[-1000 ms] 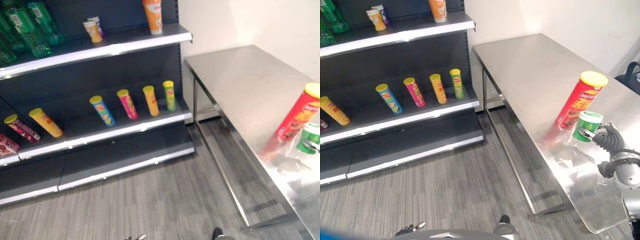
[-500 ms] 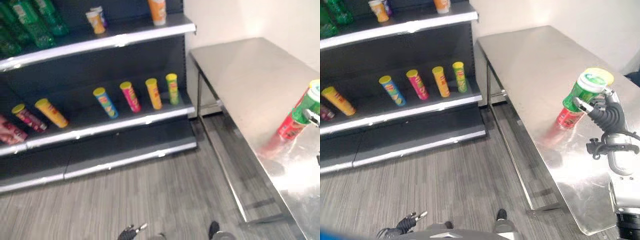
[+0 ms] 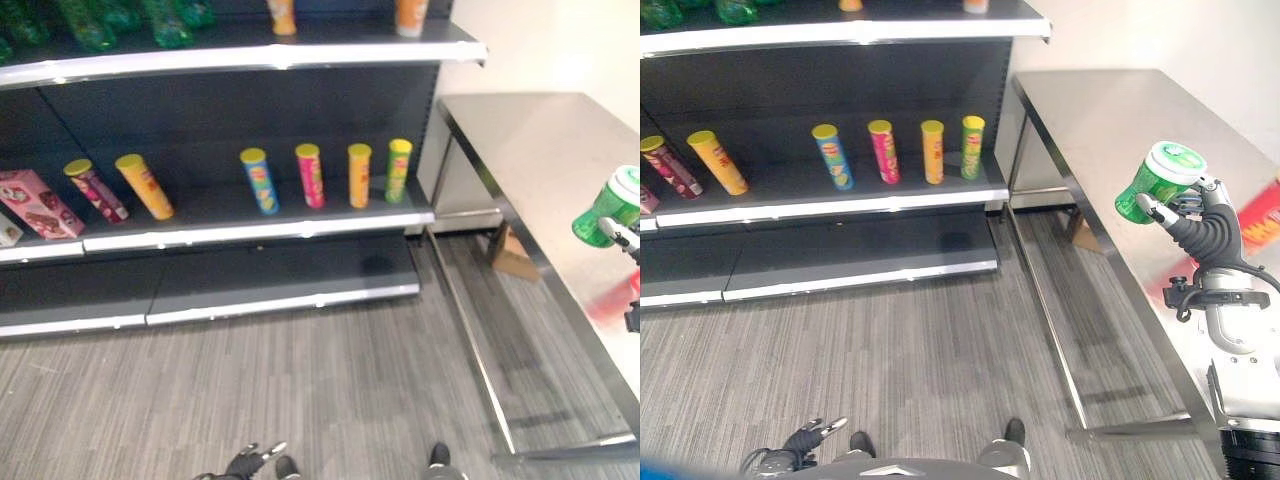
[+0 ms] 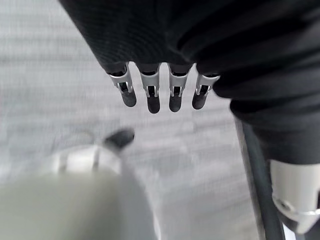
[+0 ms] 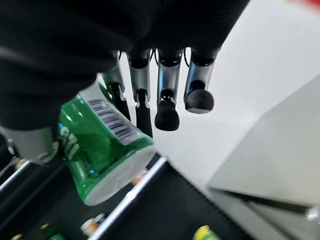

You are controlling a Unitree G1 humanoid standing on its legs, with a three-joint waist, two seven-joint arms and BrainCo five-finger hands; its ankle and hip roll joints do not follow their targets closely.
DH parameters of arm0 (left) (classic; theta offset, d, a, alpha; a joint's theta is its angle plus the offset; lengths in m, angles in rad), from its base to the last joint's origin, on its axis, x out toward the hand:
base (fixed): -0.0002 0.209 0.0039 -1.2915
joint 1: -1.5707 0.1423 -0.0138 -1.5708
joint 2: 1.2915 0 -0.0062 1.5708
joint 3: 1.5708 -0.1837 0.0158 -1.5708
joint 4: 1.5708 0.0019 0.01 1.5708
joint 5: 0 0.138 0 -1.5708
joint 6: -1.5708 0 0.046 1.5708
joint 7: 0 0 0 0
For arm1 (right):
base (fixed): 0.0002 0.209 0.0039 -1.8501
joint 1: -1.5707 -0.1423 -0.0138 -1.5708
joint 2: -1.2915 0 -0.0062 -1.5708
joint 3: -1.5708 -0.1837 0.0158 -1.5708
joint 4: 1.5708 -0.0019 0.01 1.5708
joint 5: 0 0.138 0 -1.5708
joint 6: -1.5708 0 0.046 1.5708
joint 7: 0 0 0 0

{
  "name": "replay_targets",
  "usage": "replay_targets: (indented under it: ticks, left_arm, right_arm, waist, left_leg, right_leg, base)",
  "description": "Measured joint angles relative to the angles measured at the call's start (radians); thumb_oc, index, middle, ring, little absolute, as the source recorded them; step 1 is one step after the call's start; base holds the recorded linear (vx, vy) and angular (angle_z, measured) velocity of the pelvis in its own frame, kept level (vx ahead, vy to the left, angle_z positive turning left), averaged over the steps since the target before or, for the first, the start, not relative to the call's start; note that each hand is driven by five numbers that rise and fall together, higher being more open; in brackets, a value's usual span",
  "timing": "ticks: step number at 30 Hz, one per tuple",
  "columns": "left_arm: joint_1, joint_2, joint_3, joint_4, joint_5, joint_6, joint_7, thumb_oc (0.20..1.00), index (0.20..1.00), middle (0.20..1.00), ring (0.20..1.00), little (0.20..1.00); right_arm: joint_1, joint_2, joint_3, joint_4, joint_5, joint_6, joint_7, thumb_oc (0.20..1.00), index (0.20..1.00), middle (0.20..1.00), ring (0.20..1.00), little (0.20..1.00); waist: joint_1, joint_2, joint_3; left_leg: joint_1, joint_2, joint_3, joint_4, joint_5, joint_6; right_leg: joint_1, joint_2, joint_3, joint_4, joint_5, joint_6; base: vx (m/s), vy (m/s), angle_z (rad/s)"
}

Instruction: Put the goods on the table back onto the shelves and tidy them up.

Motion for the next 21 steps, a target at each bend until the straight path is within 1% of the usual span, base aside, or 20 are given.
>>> replay_targets:
  ticks: [1, 2, 3, 4, 5, 6, 7, 8, 9, 10, 11, 12, 13, 14, 15, 16, 17, 19, 20, 21]
  left_arm:
    - [-0.006, 0.020, 0.000, -0.004, 0.000, 0.000, 0.002, 1.000, 1.000, 1.000, 1.000, 1.000]
    - [-0.011, 0.037, 0.001, 0.002, 0.001, -0.001, 0.004, 1.000, 1.000, 1.000, 1.000, 1.000]
    - [-0.030, 0.034, 0.000, 0.019, 0.007, 0.001, 0.006, 1.000, 1.000, 1.000, 1.000, 1.000]
    - [-0.033, 0.029, -0.002, 0.013, 0.007, 0.000, 0.006, 1.000, 1.000, 1.000, 1.000, 1.000]
    - [-0.035, 0.027, -0.002, 0.014, 0.008, -0.002, 0.005, 1.000, 1.000, 1.000, 1.000, 1.000]
    - [-0.028, 0.026, -0.002, 0.012, 0.008, -0.003, 0.006, 1.000, 1.000, 1.000, 1.000, 1.000]
    - [-0.030, 0.028, -0.001, 0.012, 0.009, -0.004, 0.006, 1.000, 1.000, 1.000, 1.000, 1.000]
    - [-0.026, 0.030, -0.002, 0.016, 0.010, -0.003, 0.003, 1.000, 1.000, 1.000, 1.000, 1.000]
    - [-0.022, 0.027, -0.003, 0.017, 0.010, 0.000, 0.002, 1.000, 1.000, 1.000, 1.000, 1.000]
    - [-0.023, 0.024, -0.006, 0.016, 0.010, 0.000, 0.002, 1.000, 1.000, 1.000, 1.000, 1.000]
    - [-0.025, 0.022, -0.010, 0.014, 0.010, 0.002, 0.002, 1.000, 1.000, 1.000, 1.000, 1.000]
    - [-0.017, 0.024, -0.023, -0.004, 0.010, 0.001, 0.003, 1.000, 1.000, 1.000, 1.000, 1.000]
    - [-0.018, 0.023, -0.026, -0.003, 0.010, 0.003, 0.003, 1.000, 1.000, 1.000, 1.000, 1.000]
    - [-0.017, 0.022, -0.033, -0.001, 0.011, 0.004, 0.003, 1.000, 1.000, 1.000, 1.000, 1.000]
    - [-0.018, 0.016, -0.040, 0.003, 0.012, 0.004, 0.000, 1.000, 1.000, 1.000, 1.000, 1.000]
    - [-0.020, 0.006, -0.042, 0.006, 0.014, 0.004, -0.003, 1.000, 1.000, 1.000, 1.000, 1.000]
    - [-0.019, 0.001, -0.042, 0.005, 0.019, 0.004, -0.005, 1.000, 1.000, 1.000, 1.000, 1.000]
    - [-0.016, 0.000, -0.042, 0.006, 0.031, 0.004, -0.006, 1.000, 1.000, 1.000, 1.000, 1.000]
    - [-0.026, -0.017, -0.040, 0.013, 0.036, 0.004, -0.006, 1.000, 1.000, 1.000, 1.000, 1.000]
    - [-0.023, -0.030, -0.041, 0.011, 0.037, 0.004, -0.008, 1.000, 1.000, 1.000, 1.000, 1.000]
  right_arm:
    - [-0.002, 0.007, 0.008, -0.002, -0.002, 0.000, 0.000, 0.200, 0.200, 0.200, 0.200, 0.200]
    - [-0.021, 0.017, 0.022, -0.001, -0.005, 0.003, 0.000, 0.200, 0.200, 0.200, 0.200, 0.200]
    - [-0.067, 0.034, 0.031, 0.002, -0.008, 0.005, -0.001, 0.200, 0.200, 0.200, 0.200, 0.200]
    - [-0.068, 0.028, 0.031, 0.002, -0.009, 0.006, -0.001, 0.200, 0.200, 0.200, 0.200, 0.200]
    - [-0.073, 0.027, 0.031, 0.002, -0.010, 0.008, -0.001, 0.200, 0.200, 0.200, 0.200, 0.200]
    - [-0.073, 0.028, 0.032, 0.001, -0.012, 0.008, -0.002, 0.200, 0.200, 0.200, 0.200, 0.200]
    - [-0.074, 0.027, 0.035, 0.001, -0.017, 0.009, 0.000, 0.200, 0.200, 0.200, 0.200, 0.200]
    - [-0.078, 0.025, 0.037, -0.005, -0.018, 0.012, -0.001, 0.200, 0.200, 0.200, 0.200, 0.200]
    - [-0.076, 0.022, 0.039, -0.006, -0.019, 0.013, -0.001, 0.200, 0.200, 0.200, 0.200, 0.200]
    - [-0.075, 0.011, 0.041, -0.006, -0.020, 0.013, -0.001, 0.200, 0.200, 0.200, 0.200, 0.200]
    - [-0.064, 0.003, 0.047, -0.008, -0.021, 0.012, -0.001, 0.200, 0.200, 0.200, 0.200, 0.200]
    - [-0.055, -0.033, 0.059, -0.020, -0.024, 0.012, 0.003, 0.200, 0.200, 0.200, 0.200, 0.200]
    - [-0.056, -0.048, 0.058, -0.031, -0.025, 0.012, 0.003, 0.200, 0.200, 0.200, 0.200, 0.200]
    - [-0.059, -0.068, 0.053, -0.044, -0.025, 0.010, 0.002, 0.200, 0.200, 0.200, 0.200, 0.200]
    - [-0.069, -0.075, 0.053, -0.044, -0.024, 0.008, 0.002, 0.200, 0.200, 0.200, 0.200, 0.200]
    - [-0.076, -0.085, 0.050, -0.043, -0.024, 0.007, 0.001, 0.200, 0.200, 0.200, 0.200, 0.200]
    - [-0.076, -0.088, 0.048, -0.041, -0.024, 0.006, 0.000, 0.200, 0.200, 0.200, 0.200, 0.200]
    - [-0.076, -0.089, 0.046, -0.039, -0.024, 0.006, 0.000, 0.200, 0.200, 0.200, 0.200, 0.200]
    - [-0.076, -0.093, 0.033, -0.029, -0.024, 0.006, -0.002, 0.200, 0.200, 0.200, 0.200, 0.200]
    - [-0.076, -0.096, 0.021, -0.029, -0.024, 0.007, -0.004, 0.200, 0.200, 0.200, 0.200, 0.200]
  waist:
    - [0.002, -0.012, -0.005]
    - [0.017, -0.024, -0.003]
    - [0.031, -0.007, 0.000]
    - [0.033, 0.001, 0.002]
    - [0.036, 0.014, 0.004]
    - [0.029, 0.013, 0.002]
    - [0.033, 0.007, 0.006]
    - [0.035, 0.007, 0.009]
    - [0.023, 0.003, 0.013]
    - [0.021, 0.014, 0.024]
    - [0.017, 0.028, 0.027]
    - [0.019, 0.031, 0.029]
    - [0.021, 0.030, 0.039]
    - [0.019, 0.025, 0.043]
    - [0.018, 0.020, 0.046]
    - [0.016, 0.015, 0.048]
    - [0.004, 0.010, 0.051]
    - [-0.006, -0.018, 0.053]
    - [-0.020, -0.022, 0.062]
    - [-0.031, -0.011, 0.064]
  left_leg:
    - [-0.005, -0.017, -0.002, 0.011, -0.010, 0.004]
    - [-0.004, -0.037, -0.002, 0.024, -0.020, 0.017]
    - [-0.024, -0.036, -0.001, 0.063, -0.062, 0.046]
    - [-0.024, -0.044, -0.001, 0.061, -0.070, 0.051]
    - [-0.017, -0.050, -0.003, 0.047, -0.071, 0.060]
    - [-0.006, -0.063, -0.001, 0.023, -0.066, 0.067]
    - [0.001, -0.088, 0.003, 0.008, -0.066, 0.073]
    - [0.008, -0.103, 0.002, -0.006, -0.063, 0.091]
    - [0.046, -0.132, -0.006, -0.050, -0.053, 0.110]
    - [0.067, -0.139, -0.021, -0.070, -0.047, 0.125]
    - [0.082, -0.138, -0.036, -0.089, -0.039, 0.139]
    - [0.097, -0.140, -0.040, -0.128, -0.022, 0.163]
    - [0.097, -0.139, -0.047, -0.128, -0.022, 0.164]
    - [0.094, -0.141, -0.050, -0.127, -0.021, 0.165]
    - [0.095, -0.142, -0.060, -0.128, -0.024, 0.168]
    - [0.094, -0.139, -0.071, -0.127, -0.024, 0.168]
    - [0.095, -0.143, -0.095, -0.127, -0.024, 0.168]
    - [0.103, -0.155, -0.118, -0.128, -0.025, 0.165]
    - [0.105, -0.149, -0.157, -0.128, -0.032, 0.150]
    - [0.104, -0.139, -0.163, -0.127, -0.032, 0.135]
  right_leg:
    - [-0.002, -0.006, 0.012, 0.017, 0.037, -0.016]
    - [-0.012, -0.025, 0.018, 0.043, 0.062, 0.038]
    - [-0.052, -0.043, 0.032, 0.101, 0.082, 0.029]
    - [-0.053, -0.047, 0.026, 0.100, 0.115, -0.003]
    - [-0.058, -0.059, 0.023, 0.109, 0.142, -0.013]
    - [-0.065, -0.069, 0.017, 0.119, 0.159, -0.028]
    - [-0.076, -0.081, 0.010, 0.133, 0.188, -0.023]
    - [-0.089, -0.104, 0.008, 0.172, 0.196, -0.025]
    - [-0.092, -0.136, 0.004, 0.225, 0.218, -0.030]
    - [-0.120, -0.148, 0.031, 0.280, 0.207, -0.007]
    - [-0.144, -0.134, 0.061, 0.324, 0.152, 0.035]
    - [-0.177, -0.085, 0.081, 0.339, 0.075, 0.055]
    - [-0.177, -0.058, 0.071, 0.307, 0.044, 0.052]
    - [-0.167, -0.023, 0.032, 0.237, 0.032, 0.048]
    - [-0.171, 0.002, 0.020, 0.195, 0.031, 0.047]
    - [-0.155, 0.053, 0.016, 0.088, 0.037, 0.049]
    - [-0.152, 0.070, 0.024, 0.046, 0.036, 0.051]
    - [-0.127, 0.107, 0.060, -0.014, 0.031, 0.056]
    - [-0.102, 0.136, 0.137, -0.021, 0.046, 0.056]
    - [-0.095, 0.150, 0.137, -0.020, 0.047, 0.056]
  base:
    - [0.08, 0.360, 0.13]
    - [0.12, 0.472, -0.04]
    - [0.07, 0.243, -0.09]
    - [0.10, 0.369, -0.02]
    - [0.07, 0.258, 0.16]
    - [0.11, 0.340, 0.06]
    - [0.10, 0.279, 0.05]
    - [0.09, 0.242, 0.21]
    - [0.07, 0.184, 0.29]
    - [0.07, 0.164, 0.41]
    - [0.09, 0.128, 0.25]
    - [0.08, 0.094, 0.24]
    - [0.11, 0.058, 0.19]
    - [0.06, 0.010, 0.19]
    - [0.10, 0.014, 0.27]
    - [0.07, 0.009, 0.37]
    - [0.12, 0.030, 0.51]
    - [0.13, 0.032, 0.62]
    - [0.15, 0.008, 0.74]
    - [0.12, 0.005, 0.66]
